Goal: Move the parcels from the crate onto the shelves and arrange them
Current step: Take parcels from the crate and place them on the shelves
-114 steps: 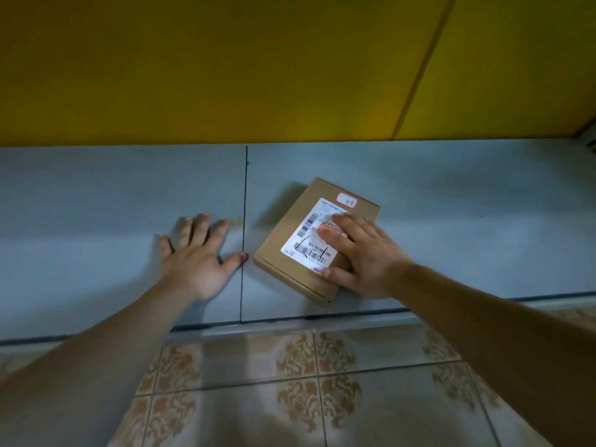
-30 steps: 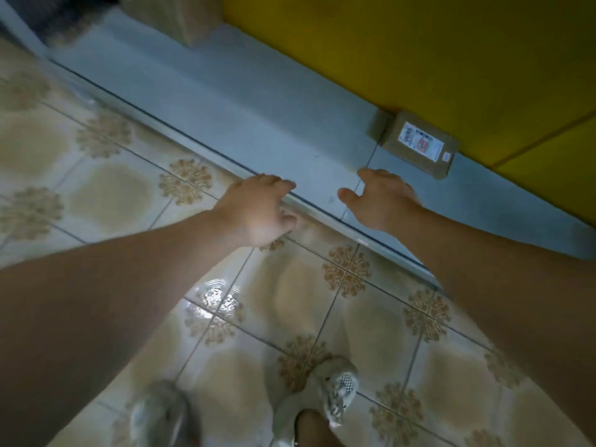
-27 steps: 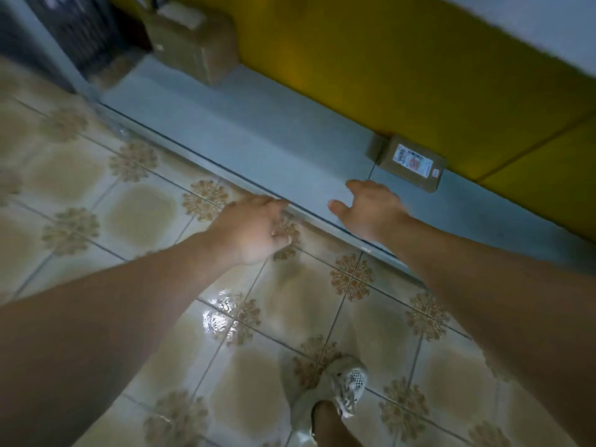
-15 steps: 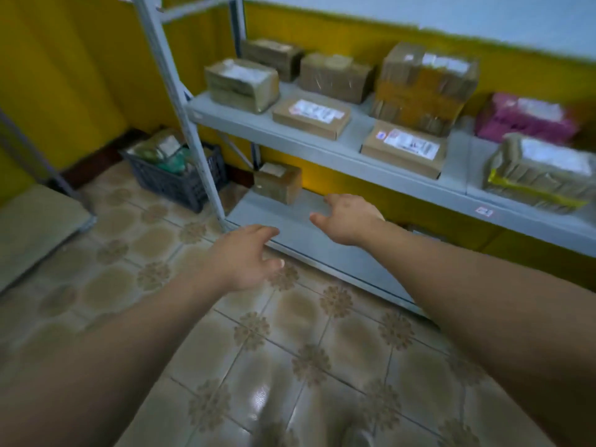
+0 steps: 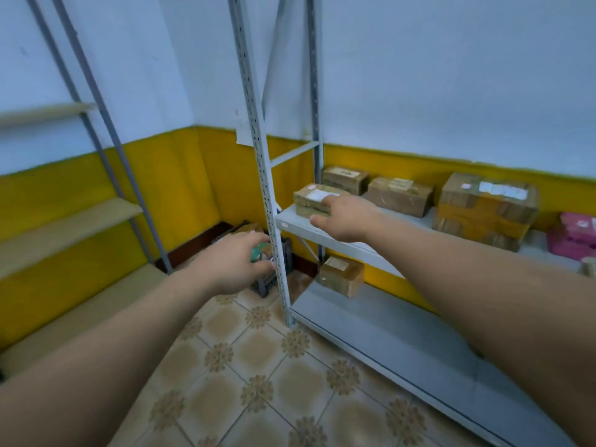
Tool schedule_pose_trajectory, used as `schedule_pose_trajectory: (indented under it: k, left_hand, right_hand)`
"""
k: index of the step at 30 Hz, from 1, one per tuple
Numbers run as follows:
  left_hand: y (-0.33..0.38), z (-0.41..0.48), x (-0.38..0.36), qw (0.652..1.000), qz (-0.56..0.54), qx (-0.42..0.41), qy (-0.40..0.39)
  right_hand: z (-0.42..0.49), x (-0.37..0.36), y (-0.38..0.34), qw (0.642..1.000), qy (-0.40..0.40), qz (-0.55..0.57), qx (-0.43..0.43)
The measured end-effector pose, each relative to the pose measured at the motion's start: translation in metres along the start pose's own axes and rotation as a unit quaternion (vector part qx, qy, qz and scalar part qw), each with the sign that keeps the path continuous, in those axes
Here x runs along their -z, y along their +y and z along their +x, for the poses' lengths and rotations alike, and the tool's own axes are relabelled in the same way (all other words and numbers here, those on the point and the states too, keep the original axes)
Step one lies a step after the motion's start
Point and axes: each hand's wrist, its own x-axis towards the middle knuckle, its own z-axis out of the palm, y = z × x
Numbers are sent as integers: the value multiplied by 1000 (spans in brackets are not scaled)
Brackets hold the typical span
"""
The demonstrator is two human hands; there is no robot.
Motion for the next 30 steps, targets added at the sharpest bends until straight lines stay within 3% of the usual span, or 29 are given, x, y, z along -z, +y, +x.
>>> schedule_pose_trajectory:
  k: [8,15,30]
  left_hand:
    - [-40,62,12,997,-8,81,7]
    - [-122,109,17,989,-33,141,-5]
    - [-361,296,25,989,-53,114,-75]
  right_hand:
    - [107,1,-18,997,-10,19,70]
    - [199,-30,-76,991,-51,15,123]
    - [444,-107,-210,989,-127,44,58]
